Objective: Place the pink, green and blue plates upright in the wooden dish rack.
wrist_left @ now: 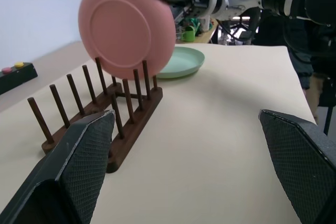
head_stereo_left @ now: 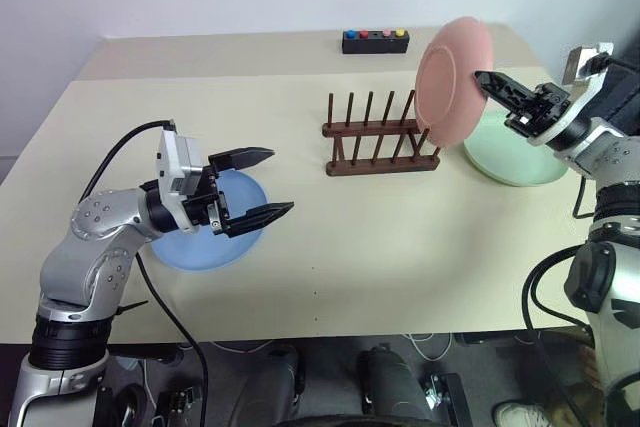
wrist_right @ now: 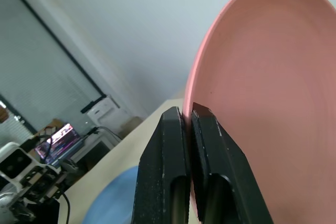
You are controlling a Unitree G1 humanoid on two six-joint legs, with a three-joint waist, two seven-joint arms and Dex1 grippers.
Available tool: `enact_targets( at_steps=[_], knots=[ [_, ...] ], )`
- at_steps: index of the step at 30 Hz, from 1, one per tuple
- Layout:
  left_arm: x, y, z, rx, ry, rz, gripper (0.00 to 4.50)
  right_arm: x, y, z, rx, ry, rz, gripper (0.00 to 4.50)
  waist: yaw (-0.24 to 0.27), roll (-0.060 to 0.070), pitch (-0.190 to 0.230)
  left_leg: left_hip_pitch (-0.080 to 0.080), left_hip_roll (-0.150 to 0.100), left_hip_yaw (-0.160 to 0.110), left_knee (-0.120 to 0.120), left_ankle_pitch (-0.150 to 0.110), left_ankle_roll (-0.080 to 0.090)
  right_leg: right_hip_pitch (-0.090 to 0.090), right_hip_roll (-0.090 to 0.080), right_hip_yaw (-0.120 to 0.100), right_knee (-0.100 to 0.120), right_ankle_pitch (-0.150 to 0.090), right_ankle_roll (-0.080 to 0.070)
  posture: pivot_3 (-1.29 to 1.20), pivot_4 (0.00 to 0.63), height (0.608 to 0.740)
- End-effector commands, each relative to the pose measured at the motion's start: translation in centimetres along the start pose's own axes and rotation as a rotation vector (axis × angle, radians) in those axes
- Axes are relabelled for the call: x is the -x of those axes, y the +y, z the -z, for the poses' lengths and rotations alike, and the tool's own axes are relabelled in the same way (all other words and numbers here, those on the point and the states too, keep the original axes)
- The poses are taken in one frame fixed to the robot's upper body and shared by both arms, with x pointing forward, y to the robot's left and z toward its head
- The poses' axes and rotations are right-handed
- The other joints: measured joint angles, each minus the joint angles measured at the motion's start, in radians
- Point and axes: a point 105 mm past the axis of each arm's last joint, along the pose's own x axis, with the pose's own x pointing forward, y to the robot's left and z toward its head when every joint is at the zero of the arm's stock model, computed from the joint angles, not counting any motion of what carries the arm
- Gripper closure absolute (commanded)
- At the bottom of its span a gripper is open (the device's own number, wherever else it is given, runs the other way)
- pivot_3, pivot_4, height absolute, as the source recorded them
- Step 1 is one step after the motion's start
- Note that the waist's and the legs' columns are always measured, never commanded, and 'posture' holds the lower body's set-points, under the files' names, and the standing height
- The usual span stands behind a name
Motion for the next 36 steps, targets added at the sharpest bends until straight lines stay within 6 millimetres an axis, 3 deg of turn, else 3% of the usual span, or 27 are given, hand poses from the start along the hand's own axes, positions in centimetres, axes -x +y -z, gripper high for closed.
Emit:
enact_targets(
  at_steps=[1, 2, 5, 12, 18, 21, 25, 28, 32, 36],
  knots=[
    [-0.1, 0.0, -1.0, -0.044, -0.018, 0.013, 0.0, 0.1, 0.1, -0.6, 0.024, -0.021, 0.0, 4.47, -0.001, 0.0, 0.0, 0.0, 0.0, 0.0, 0.0, 0.0, 0.0, 0.0, 0.0, 0.0, 0.0, 0.0, 0.0, 0.0, 0.15, 0.74],
    [-0.1, 0.0, -1.0, -0.044, -0.017, 0.014, 0.0, -0.1, 0.1, -0.3, 0.011, -0.012, -0.007, 4.47, -0.002, 0.0, 0.0, 0.0, 0.0, 0.0, 0.0, 0.0, 0.0, 0.0, 0.0, 0.0, 0.0, 0.0, 0.0, 0.0, 0.15, 0.74],
    [-0.1, 0.0, -1.0, -0.046, -0.017, 0.017, 0.0, -0.4, -0.3, 0.2, 0.013, -0.006, 0.014, 3.59, -0.003, 0.0, 0.0, 0.0, 0.0, 0.0, 0.0, 0.0, 0.0, 0.0, 0.0, 0.0, 0.0, 0.0, 0.0, 0.0, 0.15, 0.74],
    [-0.2, -0.1, -1.0, -0.041, -0.018, 0.023, 0.0, -0.4, -0.2, -0.6, 0.093, -0.006, 0.036, 0.08, -0.002, 0.0, 0.0, 0.0, 0.0, 0.0, 0.0, 0.0, 0.0, 0.0, 0.0, 0.0, 0.0, 0.0, 0.0, 0.0, 0.15, 0.74],
    [-0.4, -0.3, -1.0, -0.033, -0.022, 0.032, 0.0, 1.8, 0.0, -5.1, 0.284, -0.138, 0.125, 0.03, 0.002, 0.0, 0.0, 0.0, 0.0, 0.0, 0.0, 0.0, 0.0, 0.0, 0.0, 0.0, 0.0, 0.0, 0.0, 0.0, 0.15, 0.74],
    [-0.4, -0.4, -0.9, -0.033, -0.022, 0.035, 0.0, 3.7, -0.2, -6.0, 0.346, -0.161, 0.181, 0.03, 0.004, 0.0, 0.0, 0.0, 0.0, 0.0, 0.0, 0.0, 0.0, 0.0, 0.0, 0.0, 0.0, 0.0, 0.0, 0.0, 0.15, 0.74],
    [-0.7, -0.3, -0.5, -0.036, -0.001, 0.037, 0.0, 5.9, -2.3, -3.7, 0.605, 0.097, 0.349, 0.03, 0.001, 0.0, 0.0, 0.0, 0.0, 0.0, -0.001, 0.0, 0.0, 0.001, 0.0, 0.0, -0.001, 0.0, 0.0, 0.0, 0.15, 0.74],
    [-1.3, -0.4, 0.2, 0.008, 0.027, 0.041, 0.0, 7.1, -2.3, -3.9, 0.652, 0.134, 0.368, 0.03, -0.004, 0.003, 0.002, 0.0, 0.0, 0.001, 0.0, 0.0, 0.0, 0.0, 0.0, 0.0, 0.0, 0.0, 0.0, 0.0, 0.15, 0.74],
    [-3.4, -0.7, 1.4, 0.051, 0.058, 0.025, 0.0, 8.8, -3.6, -1.7, 0.899, 0.433, 0.426, 0.03, -0.01, 0.006, 0.003, 0.0, 0.0, 0.002, 0.0, 0.0, 0.0, 0.0, 0.0, 0.0, 0.0, 0.0, 0.0, 0.0, 0.15, 0.74],
    [-6.1, -0.1, 2.9, 0.01, 0.11, -0.079, 0.0, 8.9, -4.3, 0.8, 0.936, 0.617, 0.37, 0.03, -0.018, 0.005, 0.003, 0.0, 0.0, 0.002, 0.001, 0.0, 0.0, 0.001, 0.001, 0.0, 0.0, 0.0, 0.0, 0.0, 0.15, 0.74]
  ],
)
